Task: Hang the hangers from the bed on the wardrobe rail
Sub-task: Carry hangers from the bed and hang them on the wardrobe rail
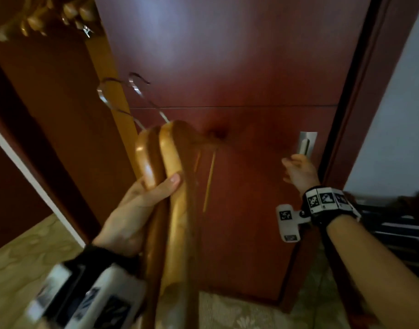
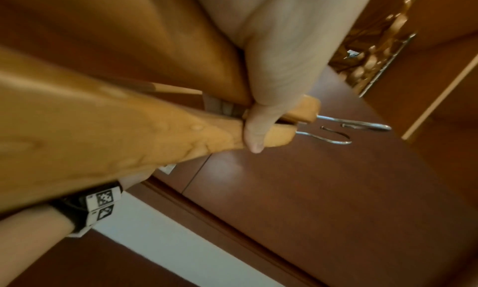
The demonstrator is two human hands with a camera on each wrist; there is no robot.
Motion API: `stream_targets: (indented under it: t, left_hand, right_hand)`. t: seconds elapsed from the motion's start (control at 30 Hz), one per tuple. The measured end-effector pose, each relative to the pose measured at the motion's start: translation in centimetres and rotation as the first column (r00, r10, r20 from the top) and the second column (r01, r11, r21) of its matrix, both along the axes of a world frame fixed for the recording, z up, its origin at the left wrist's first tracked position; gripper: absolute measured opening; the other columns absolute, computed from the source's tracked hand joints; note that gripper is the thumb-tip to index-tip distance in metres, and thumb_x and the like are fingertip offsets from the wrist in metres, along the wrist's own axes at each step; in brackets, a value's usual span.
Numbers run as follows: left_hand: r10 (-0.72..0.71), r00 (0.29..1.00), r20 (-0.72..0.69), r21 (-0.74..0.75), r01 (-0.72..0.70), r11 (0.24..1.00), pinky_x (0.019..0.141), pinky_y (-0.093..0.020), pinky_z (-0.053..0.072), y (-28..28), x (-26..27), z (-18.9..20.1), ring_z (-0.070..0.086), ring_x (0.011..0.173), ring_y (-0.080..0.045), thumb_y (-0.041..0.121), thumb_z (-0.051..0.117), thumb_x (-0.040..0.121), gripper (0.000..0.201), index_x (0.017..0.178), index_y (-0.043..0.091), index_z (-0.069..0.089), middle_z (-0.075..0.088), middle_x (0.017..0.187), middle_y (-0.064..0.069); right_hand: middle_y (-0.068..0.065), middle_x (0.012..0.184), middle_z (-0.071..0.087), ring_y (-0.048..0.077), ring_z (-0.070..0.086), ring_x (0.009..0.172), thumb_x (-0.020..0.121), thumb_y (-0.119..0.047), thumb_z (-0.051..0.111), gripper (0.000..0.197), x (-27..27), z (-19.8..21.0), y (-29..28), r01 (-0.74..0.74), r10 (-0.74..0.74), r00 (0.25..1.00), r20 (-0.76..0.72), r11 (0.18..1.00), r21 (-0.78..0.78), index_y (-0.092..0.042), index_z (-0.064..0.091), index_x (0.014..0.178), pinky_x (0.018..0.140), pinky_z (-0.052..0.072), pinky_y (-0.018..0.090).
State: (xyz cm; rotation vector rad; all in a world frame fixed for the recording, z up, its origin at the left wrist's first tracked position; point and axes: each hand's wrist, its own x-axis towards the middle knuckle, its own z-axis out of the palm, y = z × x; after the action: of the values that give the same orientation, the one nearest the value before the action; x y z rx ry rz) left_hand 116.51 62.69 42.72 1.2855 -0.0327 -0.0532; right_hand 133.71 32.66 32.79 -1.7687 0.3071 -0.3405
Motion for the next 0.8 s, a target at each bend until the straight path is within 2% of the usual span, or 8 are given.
stream_targets:
  t: [0.07,0.13,0.2,0.37,0.5,0.6,0.7,0.8]
  left_hand:
    - [0.064,0.998,0.012,0.018,-0.064,0.998,0.043,-0.031,0.054,2.5,-0.6,0.3,0.065,0.049,-0.021,0.021,0.061,0.072,0.021,0.085,0.007,0.069,0.069,0.066,-0.012]
    - [0.124,0.992,0.029,0.043,-0.125,0.991,0.047,-0.035,0.056,5.0,-0.9,0.3,0.067,0.053,-0.024,0.025,0.061,0.073,0.031,0.096,0.004,0.067,0.069,0.073,-0.014]
    - [0.198,0.978,0.070,0.051,-0.202,0.978,0.051,-0.036,0.058,7.0,-1.0,0.6,0.069,0.060,-0.023,0.027,0.060,0.075,0.033,0.101,0.007,0.065,0.071,0.079,-0.011]
    - [0.428,0.893,0.136,-0.025,-0.429,0.903,0.058,-0.032,0.060,10.6,1.3,1.0,0.070,0.064,-0.014,0.022,0.059,0.090,0.016,0.104,0.014,0.060,0.072,0.072,0.002]
    - [0.536,0.838,0.101,-0.095,-0.528,0.844,0.070,-0.041,0.060,12.3,4.1,0.6,0.067,0.080,-0.022,0.019,0.063,0.091,0.030,0.118,0.010,0.053,0.066,0.089,-0.006]
    - [0.587,0.808,0.052,-0.147,-0.575,0.805,0.087,-0.056,0.054,12.6,5.8,-0.2,0.064,0.092,-0.032,0.019,0.067,0.089,0.024,0.109,0.011,0.055,0.065,0.094,-0.010]
    - [0.620,0.785,0.014,-0.172,-0.609,0.774,0.090,-0.060,0.050,12.3,7.2,-0.8,0.063,0.104,-0.041,0.018,0.069,0.087,0.020,0.102,0.012,0.057,0.064,0.102,-0.016]
    - [0.627,0.779,0.005,-0.170,-0.618,0.768,0.091,-0.060,0.050,11.8,8.1,-1.4,0.063,0.100,-0.038,0.018,0.070,0.086,0.020,0.100,0.011,0.057,0.063,0.104,-0.018]
  right_hand:
    - [0.011,0.128,0.054,0.029,0.061,0.103,0.086,-0.040,0.058,0.063,2.0,0.0,-0.3,0.069,-0.071,0.997,-0.017,0.993,-0.092,-0.011,0.041,0.139,0.093,0.051,0.048]
    - [0.018,0.136,0.047,0.038,0.055,0.115,0.085,-0.039,0.056,0.069,3.9,0.0,-0.2,0.147,-0.154,0.987,-0.037,0.978,-0.150,-0.011,0.035,0.144,0.099,0.046,0.048]
    - [0.020,0.146,0.036,0.039,0.046,0.126,0.090,-0.031,0.056,0.066,4.8,0.4,0.2,0.227,-0.245,0.966,-0.079,0.955,-0.190,-0.009,0.030,0.147,0.106,0.039,0.043]
    - [0.020,0.156,0.017,0.037,0.029,0.139,0.092,-0.030,0.056,0.077,6.4,0.3,0.5,0.323,-0.339,0.933,-0.123,0.937,-0.134,-0.008,0.013,0.152,0.113,0.027,0.043]
    - [0.018,0.142,0.046,0.036,0.054,0.121,0.071,-0.043,0.062,0.086,7.7,-0.7,0.5,0.370,-0.374,0.923,-0.094,0.927,-0.056,-0.010,0.032,0.145,0.102,0.044,0.048]
    - [0.014,0.124,0.057,0.031,0.062,0.101,0.055,-0.049,0.061,0.085,10.4,-3.3,-2.0,0.386,-0.386,0.916,-0.106,0.922,-0.016,-0.016,0.044,0.132,0.082,0.049,0.042]
    - [0.019,0.121,0.058,0.027,0.057,0.084,0.059,-0.043,0.059,0.064,9.8,-2.7,-1.6,0.373,-0.369,0.916,-0.157,0.928,-0.004,-0.017,0.046,0.116,0.065,0.048,0.034]
    - [0.017,0.121,0.060,0.035,0.064,0.094,0.053,-0.047,0.060,0.061,11.7,-5.1,-3.3,0.370,-0.364,0.916,-0.170,0.929,0.000,-0.024,0.047,0.108,0.076,0.053,0.043]
